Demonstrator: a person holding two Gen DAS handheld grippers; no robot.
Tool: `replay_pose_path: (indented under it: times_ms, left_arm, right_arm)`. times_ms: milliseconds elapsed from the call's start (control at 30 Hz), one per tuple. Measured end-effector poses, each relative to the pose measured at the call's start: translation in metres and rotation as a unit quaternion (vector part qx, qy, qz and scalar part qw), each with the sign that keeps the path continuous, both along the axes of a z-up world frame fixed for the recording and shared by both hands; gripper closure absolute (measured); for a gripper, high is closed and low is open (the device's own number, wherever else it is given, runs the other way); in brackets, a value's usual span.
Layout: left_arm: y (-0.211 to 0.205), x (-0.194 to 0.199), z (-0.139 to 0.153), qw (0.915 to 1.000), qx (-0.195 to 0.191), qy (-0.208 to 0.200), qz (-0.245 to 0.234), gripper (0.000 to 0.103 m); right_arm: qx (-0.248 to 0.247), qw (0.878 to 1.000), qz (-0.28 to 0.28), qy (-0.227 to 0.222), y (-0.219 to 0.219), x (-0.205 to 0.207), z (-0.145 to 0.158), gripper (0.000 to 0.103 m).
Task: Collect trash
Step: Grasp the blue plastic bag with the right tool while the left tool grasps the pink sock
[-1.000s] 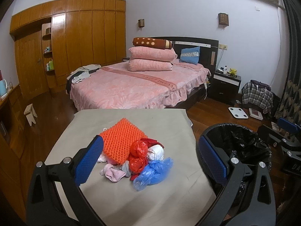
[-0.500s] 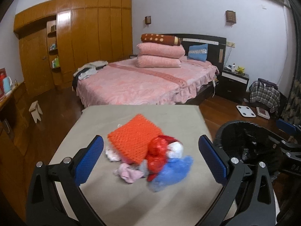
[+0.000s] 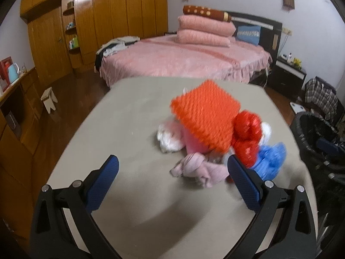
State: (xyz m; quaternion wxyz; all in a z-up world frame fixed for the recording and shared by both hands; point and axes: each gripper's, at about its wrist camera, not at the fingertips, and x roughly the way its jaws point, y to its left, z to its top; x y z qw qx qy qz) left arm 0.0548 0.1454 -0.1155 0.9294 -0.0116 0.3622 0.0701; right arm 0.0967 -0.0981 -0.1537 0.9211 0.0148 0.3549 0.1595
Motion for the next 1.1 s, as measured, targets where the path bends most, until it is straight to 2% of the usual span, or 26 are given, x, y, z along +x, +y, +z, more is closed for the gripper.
replay_pose_path:
  times_ms: [233, 267, 300, 400, 467, 567, 667, 867, 933, 967, 1100]
  left_arm:
    - [-0.003, 0.018, -0.024, 0.9996, -0.017, 0.018, -0.012, 0.009]
    - [-0.005, 0.022, -0.028, 0.9995, -0.018, 0.024, -0.013, 0.011]
    - [-0.005, 0.026, -0.032, 0.9993, -0.019, 0.029, -0.013, 0.019]
    - [-0.004, 0.034, -0.045, 0.9974, -0.046, 0.049, -0.026, 0.030]
    - [-0.006, 0.037, -0.052, 0.9968, -0.048, 0.057, -0.028, 0.034]
    - [-0.008, 0.039, -0.065, 0.9943, -0.062, 0.074, -0.045, 0.050]
    - [-0.008, 0.037, -0.072, 0.9936, -0.071, 0.071, -0.050, 0.056]
    - [-0.017, 0.036, -0.074, 0.9939, -0.065, 0.069, -0.056, 0.066]
    - [-0.021, 0.035, -0.074, 0.9932, -0.072, 0.068, -0.061, 0.074]
    - [-0.019, 0.038, -0.071, 0.9921, -0.081, 0.068, -0.067, 0.084]
    - [-0.022, 0.029, -0.064, 0.9922, -0.088, 0.060, -0.064, 0.086]
  right_arm:
    - [-0.047, 0.999, 0.016, 0.022, 0.034, 0.023, -0.044, 0.018]
    - [-0.049, 0.998, 0.016, 0.027, 0.036, 0.025, -0.049, 0.018]
    - [-0.048, 0.998, 0.019, 0.030, 0.037, 0.027, -0.052, 0.018]
    - [-0.033, 0.998, 0.038, 0.037, 0.037, 0.028, -0.053, 0.035]
    - [-0.029, 0.997, 0.056, 0.033, 0.040, 0.027, -0.053, 0.052]
    - [-0.045, 0.996, 0.078, 0.019, 0.052, 0.020, -0.053, 0.070]
    - [-0.066, 0.994, 0.083, 0.008, 0.061, 0.011, -0.053, 0.073]
    - [-0.057, 0.995, 0.083, 0.015, 0.061, 0.011, -0.056, 0.074]
    - [-0.057, 0.995, 0.084, 0.014, 0.060, 0.013, -0.056, 0.074]
    - [-0.053, 0.995, 0.086, 0.016, 0.058, 0.016, -0.055, 0.075]
    - [-0.023, 0.996, 0.083, 0.023, 0.042, 0.021, -0.048, 0.081]
